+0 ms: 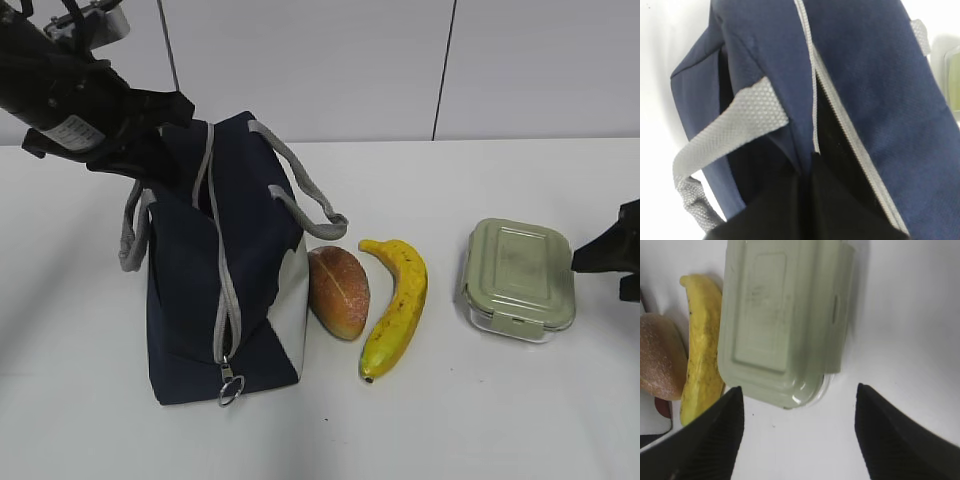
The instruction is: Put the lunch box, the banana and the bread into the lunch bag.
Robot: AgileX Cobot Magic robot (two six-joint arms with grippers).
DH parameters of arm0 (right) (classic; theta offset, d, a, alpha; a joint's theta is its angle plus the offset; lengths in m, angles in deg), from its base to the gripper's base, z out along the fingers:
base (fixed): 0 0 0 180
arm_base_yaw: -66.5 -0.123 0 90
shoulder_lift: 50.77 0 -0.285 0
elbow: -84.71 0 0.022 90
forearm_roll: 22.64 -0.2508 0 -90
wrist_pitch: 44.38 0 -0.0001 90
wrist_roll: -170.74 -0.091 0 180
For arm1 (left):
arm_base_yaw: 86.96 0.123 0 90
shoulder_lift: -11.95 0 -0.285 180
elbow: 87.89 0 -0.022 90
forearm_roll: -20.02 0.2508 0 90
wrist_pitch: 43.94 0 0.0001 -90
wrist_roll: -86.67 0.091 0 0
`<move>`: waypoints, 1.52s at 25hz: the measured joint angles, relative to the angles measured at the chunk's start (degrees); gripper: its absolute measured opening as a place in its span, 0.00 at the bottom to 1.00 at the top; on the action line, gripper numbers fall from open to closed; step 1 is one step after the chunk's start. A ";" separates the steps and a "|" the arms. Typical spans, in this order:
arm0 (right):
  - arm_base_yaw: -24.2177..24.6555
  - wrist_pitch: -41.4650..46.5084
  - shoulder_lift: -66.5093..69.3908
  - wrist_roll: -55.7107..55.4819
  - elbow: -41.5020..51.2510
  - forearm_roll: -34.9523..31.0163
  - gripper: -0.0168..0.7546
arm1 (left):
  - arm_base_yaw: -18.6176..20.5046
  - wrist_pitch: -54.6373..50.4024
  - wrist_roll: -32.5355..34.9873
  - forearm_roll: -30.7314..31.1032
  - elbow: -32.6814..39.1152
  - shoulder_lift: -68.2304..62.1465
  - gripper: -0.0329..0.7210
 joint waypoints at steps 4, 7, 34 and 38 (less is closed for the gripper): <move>0.65 1.08 4.46 0.37 -5.51 1.25 0.68 | 0.00 0.00 0.01 -0.05 0.00 0.00 0.04; 0.65 1.73 5.94 0.37 -7.74 2.42 0.69 | 0.00 -0.05 0.01 -0.10 0.00 0.00 0.04; 0.76 11.94 23.89 0.58 -17.00 1.13 0.86 | 0.00 -0.20 0.06 -0.15 0.00 0.00 0.04; 0.76 14.03 26.07 0.58 -18.40 -0.68 0.82 | 0.00 -0.25 0.06 -0.15 0.00 0.00 0.04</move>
